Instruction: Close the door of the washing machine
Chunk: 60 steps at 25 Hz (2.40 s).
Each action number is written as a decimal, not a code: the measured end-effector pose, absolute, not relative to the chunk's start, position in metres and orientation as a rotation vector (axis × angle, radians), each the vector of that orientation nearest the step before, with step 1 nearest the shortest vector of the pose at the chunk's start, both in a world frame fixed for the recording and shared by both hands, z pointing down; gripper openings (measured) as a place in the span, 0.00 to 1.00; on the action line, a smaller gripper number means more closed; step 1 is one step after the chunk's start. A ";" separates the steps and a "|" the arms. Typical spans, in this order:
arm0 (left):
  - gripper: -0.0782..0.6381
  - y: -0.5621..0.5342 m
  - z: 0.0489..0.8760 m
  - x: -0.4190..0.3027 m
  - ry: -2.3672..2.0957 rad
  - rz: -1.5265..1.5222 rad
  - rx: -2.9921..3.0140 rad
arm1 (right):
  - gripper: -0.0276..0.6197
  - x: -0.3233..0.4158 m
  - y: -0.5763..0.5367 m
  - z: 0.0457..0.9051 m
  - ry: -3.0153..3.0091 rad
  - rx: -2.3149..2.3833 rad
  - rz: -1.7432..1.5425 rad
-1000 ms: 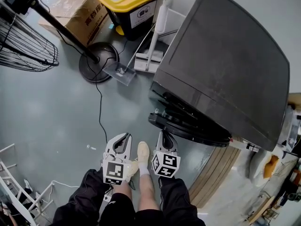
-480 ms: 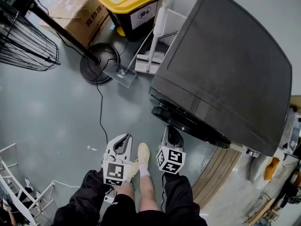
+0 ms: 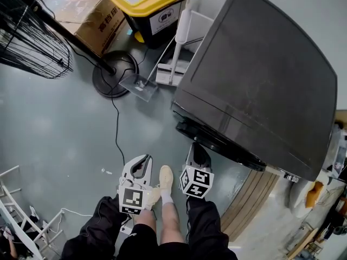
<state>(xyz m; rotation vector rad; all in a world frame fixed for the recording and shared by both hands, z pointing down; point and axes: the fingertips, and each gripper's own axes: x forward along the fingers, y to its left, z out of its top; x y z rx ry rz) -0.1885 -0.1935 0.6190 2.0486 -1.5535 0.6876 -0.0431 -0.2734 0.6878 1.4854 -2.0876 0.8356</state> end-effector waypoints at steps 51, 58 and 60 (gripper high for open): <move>0.16 -0.063 0.153 -0.083 -1.569 0.337 2.731 | 0.07 0.092 -0.047 0.160 -2.409 1.865 0.131; 0.16 -0.052 0.153 -0.071 -1.539 0.348 2.744 | 0.07 0.103 -0.035 0.158 -2.371 1.897 0.100; 0.16 -0.055 0.154 -0.070 -1.532 0.346 2.750 | 0.07 0.102 -0.038 0.160 -2.371 1.901 0.101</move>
